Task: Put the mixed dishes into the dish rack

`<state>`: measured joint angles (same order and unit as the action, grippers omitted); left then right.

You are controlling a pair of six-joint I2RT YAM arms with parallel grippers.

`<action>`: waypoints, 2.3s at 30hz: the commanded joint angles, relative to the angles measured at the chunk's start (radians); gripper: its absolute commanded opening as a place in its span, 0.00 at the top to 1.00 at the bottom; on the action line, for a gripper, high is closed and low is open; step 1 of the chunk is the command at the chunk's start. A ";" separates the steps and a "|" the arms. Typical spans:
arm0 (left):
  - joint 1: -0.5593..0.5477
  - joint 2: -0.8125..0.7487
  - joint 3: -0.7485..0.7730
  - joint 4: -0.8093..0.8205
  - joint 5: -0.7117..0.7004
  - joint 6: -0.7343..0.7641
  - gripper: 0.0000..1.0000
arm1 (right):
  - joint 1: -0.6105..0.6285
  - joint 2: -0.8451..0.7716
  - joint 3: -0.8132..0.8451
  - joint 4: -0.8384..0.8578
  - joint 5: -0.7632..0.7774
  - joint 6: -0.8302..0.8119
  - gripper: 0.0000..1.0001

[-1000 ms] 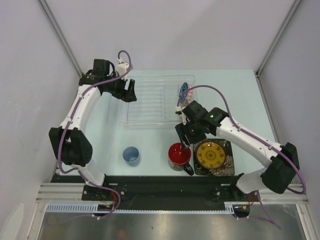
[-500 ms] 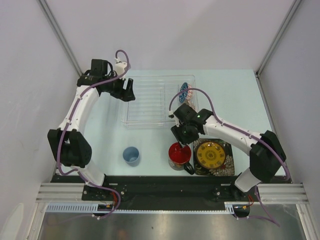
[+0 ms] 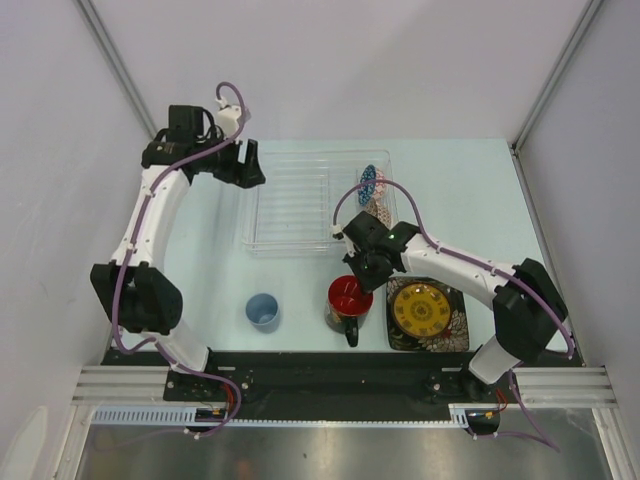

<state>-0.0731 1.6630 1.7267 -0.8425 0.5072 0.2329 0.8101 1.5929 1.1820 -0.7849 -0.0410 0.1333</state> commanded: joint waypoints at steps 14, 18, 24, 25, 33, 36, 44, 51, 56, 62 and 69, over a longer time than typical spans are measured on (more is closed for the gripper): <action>0.164 0.090 0.323 0.193 0.497 -0.548 0.16 | -0.334 -0.438 0.093 0.668 -0.355 0.334 1.00; 0.162 0.042 0.101 0.417 0.690 -0.806 0.16 | -0.368 -0.322 0.085 1.135 -0.324 0.449 1.00; 0.139 -0.083 -0.260 1.129 0.827 -1.372 0.18 | -0.420 -0.064 0.094 1.671 -0.361 0.762 1.00; 0.127 -0.094 -0.283 1.246 0.832 -1.467 0.18 | -0.423 -0.018 0.102 1.694 -0.358 0.773 1.00; 0.044 -0.094 -0.360 1.466 0.803 -1.627 0.19 | -0.402 0.102 0.203 1.684 -0.361 0.738 1.00; 0.015 -0.078 -0.358 1.406 0.788 -1.577 0.20 | -0.402 0.139 0.232 1.702 -0.369 0.759 1.00; -0.016 -0.091 -0.359 1.131 0.737 -1.282 0.20 | -0.413 0.167 0.254 1.727 -0.385 0.801 1.00; -0.054 -0.069 -0.293 1.070 0.711 -1.232 0.21 | -0.402 0.188 0.274 1.718 -0.402 0.809 1.00; -0.082 -0.063 -0.280 1.092 0.692 -1.248 0.20 | -0.396 0.203 0.287 1.707 -0.404 0.801 1.00; -0.132 -0.031 -0.271 1.145 0.679 -1.291 0.21 | -0.384 0.246 0.324 1.702 -0.410 0.810 1.00; -0.168 0.000 -0.243 1.191 0.653 -1.348 0.22 | -0.365 0.286 0.352 1.696 -0.416 0.812 1.00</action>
<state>-0.2127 1.6554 1.4178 0.2691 1.1725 -1.0760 0.4175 1.8893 1.4456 0.7464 -0.4572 0.9077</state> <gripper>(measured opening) 0.788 0.088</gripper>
